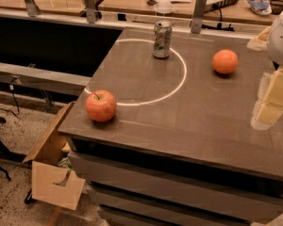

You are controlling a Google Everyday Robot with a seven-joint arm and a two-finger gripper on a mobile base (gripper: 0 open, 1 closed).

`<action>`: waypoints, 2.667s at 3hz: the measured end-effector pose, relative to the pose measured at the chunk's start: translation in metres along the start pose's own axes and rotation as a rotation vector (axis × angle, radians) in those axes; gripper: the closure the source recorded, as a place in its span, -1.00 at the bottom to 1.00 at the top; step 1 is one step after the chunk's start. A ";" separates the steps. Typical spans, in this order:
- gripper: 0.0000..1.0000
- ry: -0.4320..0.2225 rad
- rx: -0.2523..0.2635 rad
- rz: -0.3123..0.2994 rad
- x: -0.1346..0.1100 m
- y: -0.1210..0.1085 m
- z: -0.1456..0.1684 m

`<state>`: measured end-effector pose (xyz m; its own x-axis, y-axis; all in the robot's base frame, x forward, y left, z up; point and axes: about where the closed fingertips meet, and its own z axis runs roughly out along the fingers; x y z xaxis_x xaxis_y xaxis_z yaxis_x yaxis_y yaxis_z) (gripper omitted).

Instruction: Move 7up can near apple

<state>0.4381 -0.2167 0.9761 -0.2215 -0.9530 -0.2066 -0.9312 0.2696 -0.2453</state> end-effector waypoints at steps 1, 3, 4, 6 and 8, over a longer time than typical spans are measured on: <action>-1.00 0.000 0.000 0.000 0.000 0.000 0.000; -1.00 -0.219 0.130 0.311 0.026 -0.062 0.024; -1.00 -0.345 0.216 0.421 0.041 -0.103 0.039; -1.00 -0.571 0.338 0.477 0.005 -0.215 0.063; -1.00 -0.687 0.332 0.510 -0.020 -0.228 0.077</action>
Offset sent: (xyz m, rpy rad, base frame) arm 0.0478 -0.0203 -0.0030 0.2284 -0.0865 -0.2141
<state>0.6771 -0.2483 0.9632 -0.2630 -0.4451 -0.8560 -0.6131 0.7622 -0.2079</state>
